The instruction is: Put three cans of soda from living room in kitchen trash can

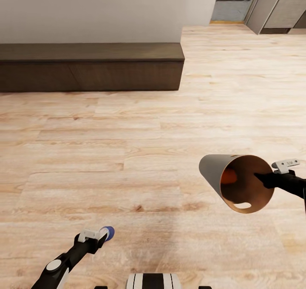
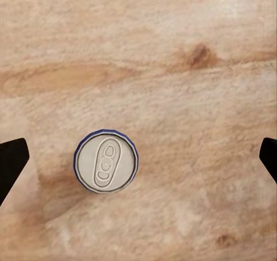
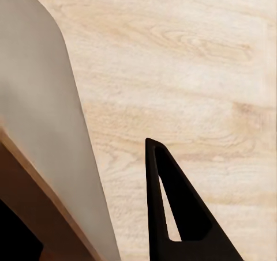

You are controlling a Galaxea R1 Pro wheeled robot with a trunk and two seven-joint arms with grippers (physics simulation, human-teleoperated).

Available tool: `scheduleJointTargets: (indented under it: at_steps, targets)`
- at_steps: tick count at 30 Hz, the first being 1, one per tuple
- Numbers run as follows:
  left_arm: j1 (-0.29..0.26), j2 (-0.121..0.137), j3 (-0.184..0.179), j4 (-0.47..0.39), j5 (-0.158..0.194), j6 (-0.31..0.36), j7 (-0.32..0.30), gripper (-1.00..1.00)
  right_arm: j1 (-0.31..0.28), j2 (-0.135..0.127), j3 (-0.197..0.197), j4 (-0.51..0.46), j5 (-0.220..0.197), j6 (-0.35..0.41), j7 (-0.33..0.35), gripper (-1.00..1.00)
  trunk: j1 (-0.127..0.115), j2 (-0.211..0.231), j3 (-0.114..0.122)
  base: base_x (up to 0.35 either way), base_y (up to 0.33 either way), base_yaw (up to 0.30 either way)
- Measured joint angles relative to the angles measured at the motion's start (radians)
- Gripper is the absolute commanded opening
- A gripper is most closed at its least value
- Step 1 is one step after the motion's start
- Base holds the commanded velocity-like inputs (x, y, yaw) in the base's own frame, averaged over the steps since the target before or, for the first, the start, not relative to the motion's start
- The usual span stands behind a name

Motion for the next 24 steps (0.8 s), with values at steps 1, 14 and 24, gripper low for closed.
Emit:
scheduleJointTargets:
  at_steps: [1, 14, 24]
  targets:
    - [0.000, 0.000, 0.000, 0.000, 0.000, 0.000, 0.000, 1.00, 0.000, 0.000, 0.000, 0.000, 0.001, -0.001, 0.000, -1.00, 0.000, 0.000, 0.000, 0.000, 0.000, 0.051]
    - [0.001, 0.000, 0.000, 0.000, 0.000, 0.000, 0.000, 1.00, 0.001, 0.002, 0.001, 0.000, 0.002, -0.001, 0.000, -1.00, 0.000, 0.000, -0.005, 0.031, 0.008, 0.026]
    - [0.001, 0.000, 0.000, 0.000, 0.000, -0.001, -0.001, 1.00, 0.001, 0.002, 0.002, 0.001, 0.001, -0.001, 0.001, -1.00, 0.000, 0.000, -0.005, 0.181, 0.076, 0.000]
